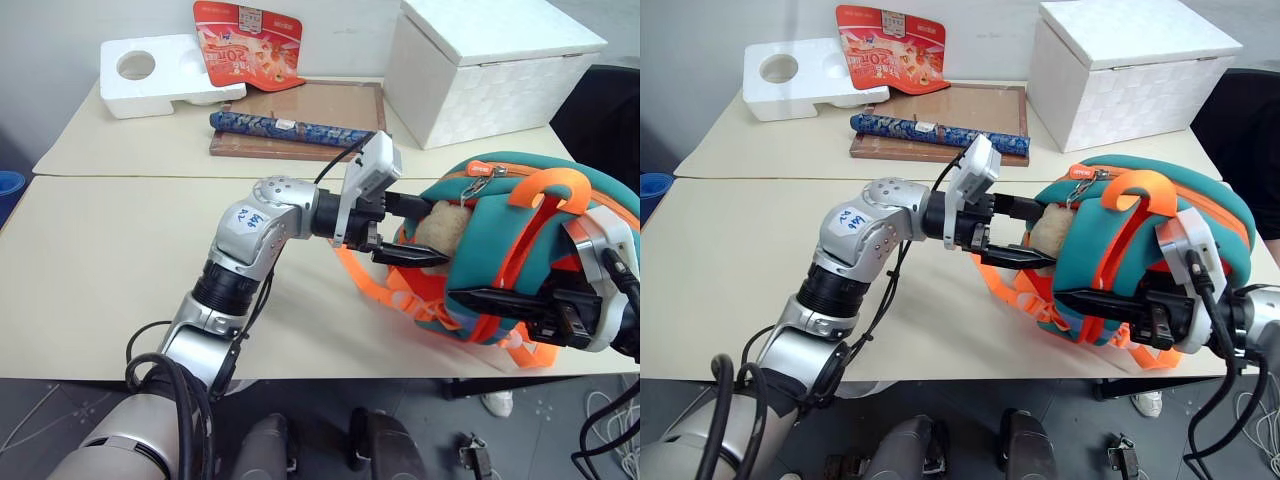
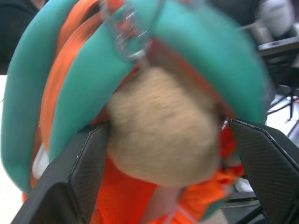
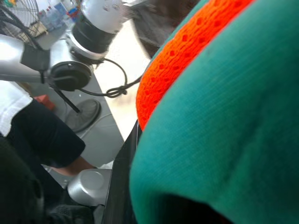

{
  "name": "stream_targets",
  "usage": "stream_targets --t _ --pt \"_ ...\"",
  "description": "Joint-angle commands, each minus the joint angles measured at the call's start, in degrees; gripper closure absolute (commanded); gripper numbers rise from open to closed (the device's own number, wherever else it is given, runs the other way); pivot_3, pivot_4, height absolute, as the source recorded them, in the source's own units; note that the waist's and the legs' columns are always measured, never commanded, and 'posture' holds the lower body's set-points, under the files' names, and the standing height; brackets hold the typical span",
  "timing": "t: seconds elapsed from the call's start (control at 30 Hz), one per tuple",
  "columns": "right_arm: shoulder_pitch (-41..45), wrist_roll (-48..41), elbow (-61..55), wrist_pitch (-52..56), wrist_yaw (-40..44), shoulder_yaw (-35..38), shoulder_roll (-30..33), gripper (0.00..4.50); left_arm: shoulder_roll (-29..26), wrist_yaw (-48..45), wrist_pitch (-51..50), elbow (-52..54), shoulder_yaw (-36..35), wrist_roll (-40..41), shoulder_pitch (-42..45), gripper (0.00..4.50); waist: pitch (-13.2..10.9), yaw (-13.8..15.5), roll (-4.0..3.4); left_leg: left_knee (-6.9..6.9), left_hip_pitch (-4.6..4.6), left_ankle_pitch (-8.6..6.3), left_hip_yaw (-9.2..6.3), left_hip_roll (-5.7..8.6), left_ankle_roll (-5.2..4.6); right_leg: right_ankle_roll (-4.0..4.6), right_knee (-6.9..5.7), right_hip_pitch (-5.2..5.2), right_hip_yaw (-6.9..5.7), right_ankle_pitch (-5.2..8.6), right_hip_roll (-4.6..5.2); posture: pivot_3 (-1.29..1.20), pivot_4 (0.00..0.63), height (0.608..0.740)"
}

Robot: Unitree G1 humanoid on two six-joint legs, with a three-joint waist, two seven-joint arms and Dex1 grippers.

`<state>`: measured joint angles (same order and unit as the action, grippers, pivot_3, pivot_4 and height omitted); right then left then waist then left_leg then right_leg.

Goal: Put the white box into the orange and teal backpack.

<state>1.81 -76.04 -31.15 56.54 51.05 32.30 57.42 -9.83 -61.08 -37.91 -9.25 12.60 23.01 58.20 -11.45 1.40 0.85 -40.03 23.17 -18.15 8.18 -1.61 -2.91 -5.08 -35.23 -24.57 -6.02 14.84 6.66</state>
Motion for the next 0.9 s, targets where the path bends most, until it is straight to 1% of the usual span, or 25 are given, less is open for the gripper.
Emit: stream_targets --t 0.03,0.2,0.23,0.27,0.4,0.47,0.53,0.6,0.63,0.7,0.73,0.8,0.87,0.9 --pt "-0.8 -3.4 -2.2 0.0 -1.2 3.4 0.7 4.50 1.2 -0.6 0.9 0.1 0.6 0.6 0.9 0.21 0.0 0.0 0.00 -0.01 0.00 0.00 -0.01 0.00 0.00 0.00 0.01 0.01 0.00 0.00 0.00 0.00 0.150 0.740" --pt "-1.9 -4.2 -2.8 -0.8 -2.8 3.9 0.5 4.50 2.6 0.1 2.6 -3.3 2.0 -1.5 1.9 0.21 0.0 0.1 0.00 -0.02 0.00 -0.03 -0.01 0.06 -0.06 0.00 0.01 0.02 0.01 0.00 0.03 0.00 0.150 0.740" --pt "-2.0 -4.4 -2.9 -1.0 -3.1 3.9 0.4 4.50 2.8 -0.1 2.4 -3.7 1.6 -1.1 2.2 0.61 0.0 0.1 0.00 -0.02 0.02 -0.03 -0.01 0.06 -0.07 0.00 0.01 0.01 0.01 0.00 0.03 0.00 0.150 0.740" --pt "-2.1 -4.4 -3.0 -1.1 -3.4 3.9 0.3 4.50 2.8 -0.4 2.2 -3.9 1.2 -0.7 2.4 0.80 0.0 0.1 0.00 -0.02 0.02 -0.04 -0.01 0.06 -0.07 0.00 0.02 0.01 0.01 0.00 0.04 0.00 0.150 0.740" --pt "-3.4 -3.7 -2.9 -1.8 -3.5 4.4 0.0 4.50 2.0 -1.7 1.0 -4.7 -0.3 0.8 3.6 1.97 0.0 0.1 0.00 -0.01 0.02 -0.04 -0.01 0.03 -0.07 0.00 0.04 0.01 0.01 0.00 0.03 0.00 0.150 0.740" --pt "-4.3 -3.1 -2.5 -2.2 -3.5 4.8 -0.4 4.50 1.4 -2.4 0.2 -4.9 -1.8 2.0 4.4 2.49 0.0 0.1 0.00 -0.01 0.02 -0.04 -0.01 0.04 -0.07 0.00 0.04 0.01 0.01 0.00 0.03 0.00 0.150 0.740" --pt "-5.2 -2.0 -2.1 -2.9 -3.3 5.0 -0.7 4.50 -0.3 -3.7 -0.9 -4.6 -3.3 3.2 5.3 2.92 0.0 0.1 0.00 -0.01 0.02 -0.04 -0.01 0.04 -0.07 0.00 0.04 0.01 0.00 0.00 0.02 0.00 0.150 0.740" --pt "-6.0 -1.2 -1.5 -3.6 -3.2 5.4 -1.0 4.50 -3.6 -6.0 -2.6 -5.0 -5.9 5.1 6.9 3.26 0.0 -0.1 0.00 -0.01 0.03 -0.04 -0.01 0.03 -0.07 0.00 0.04 0.00 0.00 0.00 0.01 0.00 0.150 0.740" --pt "-6.5 -0.9 -1.1 -3.9 -3.0 5.7 -1.1 4.50 -6.1 -7.8 -3.5 -5.8 -7.2 6.1 8.1 3.36 0.0 -0.1 0.00 -0.01 0.04 -0.04 0.00 0.01 -0.07 0.00 0.04 -0.02 0.01 0.00 -0.02 0.00 0.150 0.740" --pt "-7.4 -0.1 -0.4 -4.2 -2.4 6.5 -1.4 4.50 -10.6 -11.4 -3.7 -8.2 -8.7 6.8 10.1 3.51 0.0 -0.2 -0.01 0.00 0.03 -0.04 0.02 -0.01 -0.05 0.00 0.03 -0.05 -0.01 0.00 -0.09 0.00 0.150 0.740" --pt "-7.8 0.2 -0.1 -4.4 -2.1 6.9 -1.5 4.50 -12.5 -12.9 -3.4 -9.5 -9.1 6.8 10.9 3.51 0.0 -0.2 -0.01 0.02 0.01 -0.04 0.04 -0.01 -0.04 0.00 0.02 -0.04 -0.02 0.00 -0.10 0.00 0.150 0.740" --pt "-8.7 1.3 1.0 -5.0 -1.4 7.5 -1.9 4.50 -17.2 -16.7 2.1 -14.5 -7.9 3.3 12.2 3.51 0.0 -0.2 -0.04 0.03 0.00 -0.04 0.08 0.00 -0.04 0.01 0.02 -0.05 -0.12 0.00 -0.13 0.00 0.150 0.740" --pt "-9.2 1.9 1.6 -5.4 -0.8 7.9 -2.2 4.50 -19.6 -18.8 7.0 -17.7 -6.0 0.1 12.5 3.51 0.0 -0.1 -0.05 0.03 -0.02 -0.05 0.14 0.01 -0.04 0.01 0.02 -0.07 -0.22 0.00 -0.14 0.00 0.150 0.740" --pt "-9.2 1.9 1.9 -5.6 -0.6 8.0 -2.3 4.50 -20.6 -19.2 12.4 -19.6 -3.4 -3.7 11.5 3.51 0.0 -0.1 -0.05 0.03 -0.04 -0.05 0.16 0.03 -0.04 0.01 0.02 -0.07 -0.28 0.00 -0.14 0.00 0.150 0.740"
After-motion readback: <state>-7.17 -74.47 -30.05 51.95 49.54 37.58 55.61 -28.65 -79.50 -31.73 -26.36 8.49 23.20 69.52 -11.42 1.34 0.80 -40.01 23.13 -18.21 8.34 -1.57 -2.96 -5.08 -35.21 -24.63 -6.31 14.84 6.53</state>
